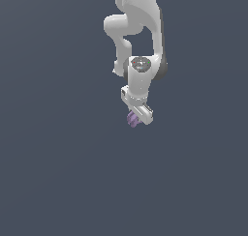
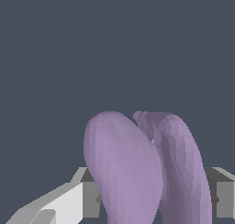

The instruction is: Pick up the object and move it to a goal position.

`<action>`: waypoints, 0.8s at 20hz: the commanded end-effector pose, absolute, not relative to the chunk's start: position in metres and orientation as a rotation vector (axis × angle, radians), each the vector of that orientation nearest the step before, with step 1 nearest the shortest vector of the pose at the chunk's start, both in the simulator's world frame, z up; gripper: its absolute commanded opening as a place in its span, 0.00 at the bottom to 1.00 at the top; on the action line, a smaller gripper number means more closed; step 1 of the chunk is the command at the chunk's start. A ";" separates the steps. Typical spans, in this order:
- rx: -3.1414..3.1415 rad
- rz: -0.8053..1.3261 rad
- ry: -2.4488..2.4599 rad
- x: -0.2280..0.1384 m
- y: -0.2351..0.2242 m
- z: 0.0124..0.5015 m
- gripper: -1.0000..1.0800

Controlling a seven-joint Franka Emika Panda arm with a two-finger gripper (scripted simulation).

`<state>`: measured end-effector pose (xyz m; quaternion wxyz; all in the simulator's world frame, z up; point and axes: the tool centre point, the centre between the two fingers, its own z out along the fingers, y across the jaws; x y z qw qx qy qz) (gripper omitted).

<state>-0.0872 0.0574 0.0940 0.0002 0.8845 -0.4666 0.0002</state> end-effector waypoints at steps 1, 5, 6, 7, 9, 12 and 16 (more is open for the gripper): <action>2.779 0.002 -1.466 -0.082 0.063 0.111 0.00; 2.777 0.003 -1.466 -0.073 0.075 0.144 0.00; 2.777 0.003 -1.466 -0.070 0.079 0.153 0.00; 2.777 0.003 -1.466 -0.067 0.082 0.162 0.00; 2.777 0.003 -1.466 -0.062 0.089 0.181 0.00; 2.776 0.004 -1.466 -0.053 0.100 0.210 0.00; 2.776 0.004 -1.466 -0.042 0.114 0.247 0.00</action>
